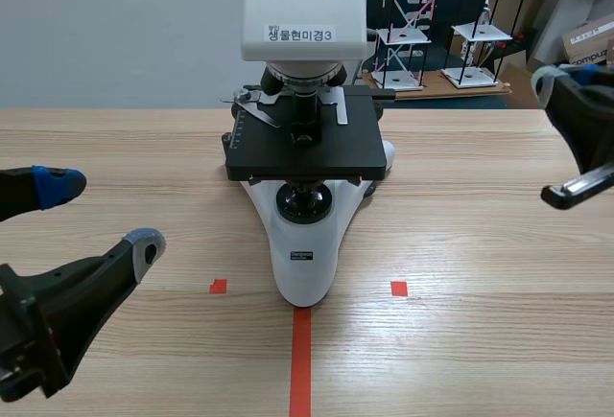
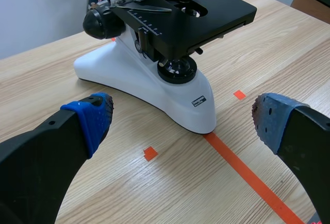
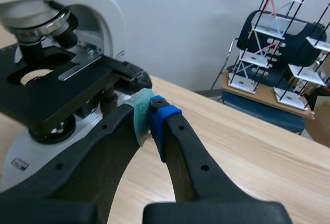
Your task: Point at the coarse focus knob
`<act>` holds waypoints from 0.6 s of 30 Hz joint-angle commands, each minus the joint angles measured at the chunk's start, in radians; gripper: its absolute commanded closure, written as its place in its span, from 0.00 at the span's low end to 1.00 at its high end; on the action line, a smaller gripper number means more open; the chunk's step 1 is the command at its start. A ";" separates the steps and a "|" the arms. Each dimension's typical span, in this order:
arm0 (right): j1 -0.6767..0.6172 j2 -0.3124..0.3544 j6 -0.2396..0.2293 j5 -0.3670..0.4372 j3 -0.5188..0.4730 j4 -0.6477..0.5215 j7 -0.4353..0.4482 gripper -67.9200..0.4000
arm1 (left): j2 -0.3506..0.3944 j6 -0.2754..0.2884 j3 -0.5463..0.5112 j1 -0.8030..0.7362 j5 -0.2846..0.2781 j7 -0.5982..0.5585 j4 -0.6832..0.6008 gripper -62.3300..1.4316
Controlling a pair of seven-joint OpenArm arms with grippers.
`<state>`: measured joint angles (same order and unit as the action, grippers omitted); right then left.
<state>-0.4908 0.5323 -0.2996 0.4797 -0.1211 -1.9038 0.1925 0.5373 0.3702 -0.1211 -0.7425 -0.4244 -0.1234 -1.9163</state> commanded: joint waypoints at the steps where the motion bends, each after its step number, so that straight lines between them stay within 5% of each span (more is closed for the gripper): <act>1: 0.047 0.013 0.003 0.008 -0.002 -0.018 0.001 0.99 | -0.003 0.002 -0.003 -0.005 -0.009 -0.014 -0.011 0.09; 11: 0.305 0.032 0.000 0.068 0.075 0.000 -0.159 0.99 | -0.003 0.002 -0.003 -0.005 -0.009 -0.014 -0.011 0.09; 18: 0.501 0.039 0.004 0.068 0.191 0.204 -0.165 0.99 | -0.003 0.002 -0.003 -0.005 -0.009 -0.014 -0.011 0.09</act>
<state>-0.0132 0.5571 -0.3004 0.5396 0.0731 -1.7081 0.0154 0.5377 0.3706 -0.1211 -0.7425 -0.4244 -0.1234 -1.9163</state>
